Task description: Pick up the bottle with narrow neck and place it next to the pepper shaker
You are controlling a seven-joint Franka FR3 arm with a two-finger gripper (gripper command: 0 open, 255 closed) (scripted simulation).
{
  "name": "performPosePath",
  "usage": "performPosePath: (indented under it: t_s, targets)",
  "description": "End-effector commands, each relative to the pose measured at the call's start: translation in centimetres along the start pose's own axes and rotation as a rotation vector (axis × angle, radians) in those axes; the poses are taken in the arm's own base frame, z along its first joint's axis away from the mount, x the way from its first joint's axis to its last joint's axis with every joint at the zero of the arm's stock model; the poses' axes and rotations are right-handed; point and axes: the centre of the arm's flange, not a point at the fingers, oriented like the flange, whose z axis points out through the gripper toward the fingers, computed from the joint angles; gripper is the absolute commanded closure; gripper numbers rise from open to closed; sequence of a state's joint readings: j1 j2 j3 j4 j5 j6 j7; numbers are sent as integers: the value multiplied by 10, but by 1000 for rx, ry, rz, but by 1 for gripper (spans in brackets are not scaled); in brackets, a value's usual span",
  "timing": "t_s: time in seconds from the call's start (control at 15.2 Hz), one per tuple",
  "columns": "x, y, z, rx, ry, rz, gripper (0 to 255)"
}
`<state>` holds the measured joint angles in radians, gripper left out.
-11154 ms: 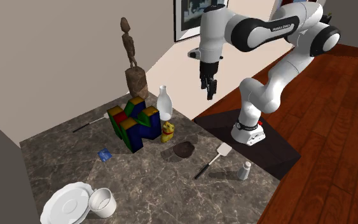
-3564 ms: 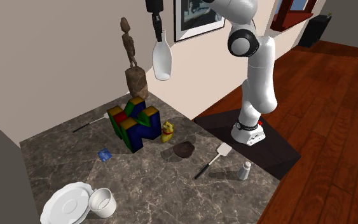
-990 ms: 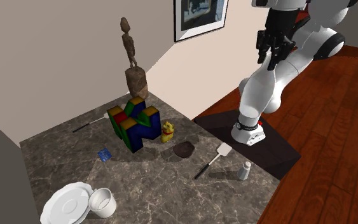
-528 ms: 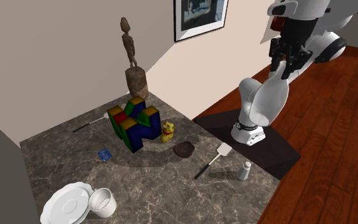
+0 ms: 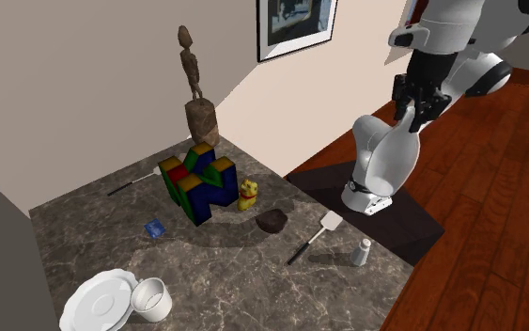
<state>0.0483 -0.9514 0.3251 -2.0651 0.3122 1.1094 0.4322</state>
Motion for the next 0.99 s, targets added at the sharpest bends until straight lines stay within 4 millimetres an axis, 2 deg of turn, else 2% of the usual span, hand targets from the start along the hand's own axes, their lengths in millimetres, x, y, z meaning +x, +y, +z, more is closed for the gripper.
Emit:
performPosePath:
  t_s: [0.0, 0.92]
  targets:
    - [1, 0, 13, 0, 0, 0, 255]
    - [4, 0, 86, 0, 0, 0, 255]
